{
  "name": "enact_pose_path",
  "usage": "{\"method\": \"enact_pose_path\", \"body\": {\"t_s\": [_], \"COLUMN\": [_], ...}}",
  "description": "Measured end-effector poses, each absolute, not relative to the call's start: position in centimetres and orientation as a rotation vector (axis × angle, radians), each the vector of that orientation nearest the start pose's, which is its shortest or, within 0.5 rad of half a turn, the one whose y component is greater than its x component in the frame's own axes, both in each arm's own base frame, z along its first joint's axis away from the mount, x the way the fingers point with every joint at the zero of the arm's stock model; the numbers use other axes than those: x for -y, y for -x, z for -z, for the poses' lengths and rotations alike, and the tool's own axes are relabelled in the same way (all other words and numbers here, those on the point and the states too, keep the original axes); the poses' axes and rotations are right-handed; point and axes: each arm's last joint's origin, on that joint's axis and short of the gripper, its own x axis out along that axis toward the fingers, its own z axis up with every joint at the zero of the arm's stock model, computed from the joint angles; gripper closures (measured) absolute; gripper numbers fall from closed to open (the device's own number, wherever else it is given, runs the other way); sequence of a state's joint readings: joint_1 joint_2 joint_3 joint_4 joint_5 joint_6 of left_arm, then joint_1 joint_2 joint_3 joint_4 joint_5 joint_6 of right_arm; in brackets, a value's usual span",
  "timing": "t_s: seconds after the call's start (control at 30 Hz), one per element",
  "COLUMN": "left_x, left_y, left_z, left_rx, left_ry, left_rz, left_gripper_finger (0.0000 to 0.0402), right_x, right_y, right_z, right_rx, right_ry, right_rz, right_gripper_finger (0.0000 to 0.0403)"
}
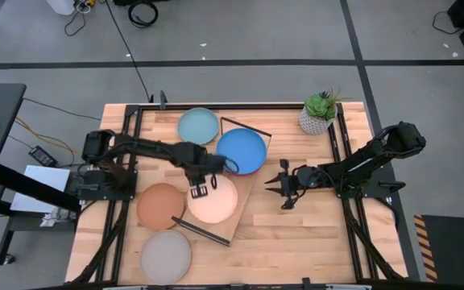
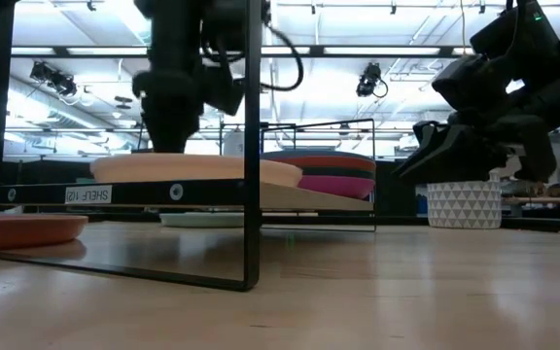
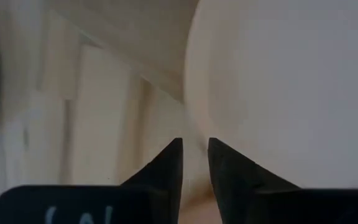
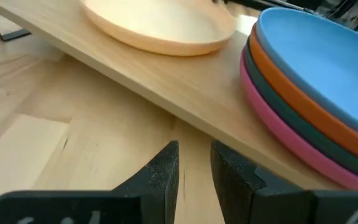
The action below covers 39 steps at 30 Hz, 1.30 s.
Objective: Place and stack plates onto a shelf
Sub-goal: Put the light brown plate on the shelf, then stack the light blue plate on top of the light brown plate on the shelf
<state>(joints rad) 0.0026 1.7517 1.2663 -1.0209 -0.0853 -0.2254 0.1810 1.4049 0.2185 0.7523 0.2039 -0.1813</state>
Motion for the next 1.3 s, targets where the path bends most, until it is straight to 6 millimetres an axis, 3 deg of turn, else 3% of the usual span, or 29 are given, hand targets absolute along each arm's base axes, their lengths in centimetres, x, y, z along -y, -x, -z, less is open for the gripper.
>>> {"method": "enact_pose_path", "body": {"t_s": [0.2,0.3,0.37,0.7,0.9,1.1,1.3], "left_x": [-5.1,-6.2,-6.1,-1.8,-1.0,-2.8,-6.9], "left_y": [-30.8,-31.1,-31.8,-32.0,-31.0,-29.7,-28.3], "left_z": [-19.0,-19.5,-19.9,-20.1,-21.1,-21.7,-18.9], "left_rx": [-1.516,-1.429,-1.343,-1.381,-1.407,-1.447,-1.456], "left_ry": [0.128,0.247,0.309,0.404,0.332,0.137,0.098], "left_rz": [-0.261,-0.192,-0.140,-0.038,-0.122,-0.330,-0.395], "left_gripper_finger": [0.0328,0.0329,0.0330,0.0335,0.0336,0.0335,0.0335], "right_x": [-3.4,-3.5,-3.6,-3.6,-3.6,-3.6,-3.6], "right_y": [-20.7,-20.7,-20.6,-20.6,-20.6,-20.7,-20.7], "right_z": [-11.6,-11.6,-11.5,-11.5,-11.5,-11.6,-11.6], "right_rx": [-0.455,-0.461,-0.468,-0.468,-0.465,-0.454,-0.453], "right_ry": [0.244,0.244,0.244,0.247,0.245,0.243,0.246], "right_rz": [-0.021,-0.026,-0.024,-0.022,-0.022,-0.021,-0.022], "right_gripper_finger": [0.0305,0.0305,0.0305,0.0305,0.0305,0.0305,0.0305]}}
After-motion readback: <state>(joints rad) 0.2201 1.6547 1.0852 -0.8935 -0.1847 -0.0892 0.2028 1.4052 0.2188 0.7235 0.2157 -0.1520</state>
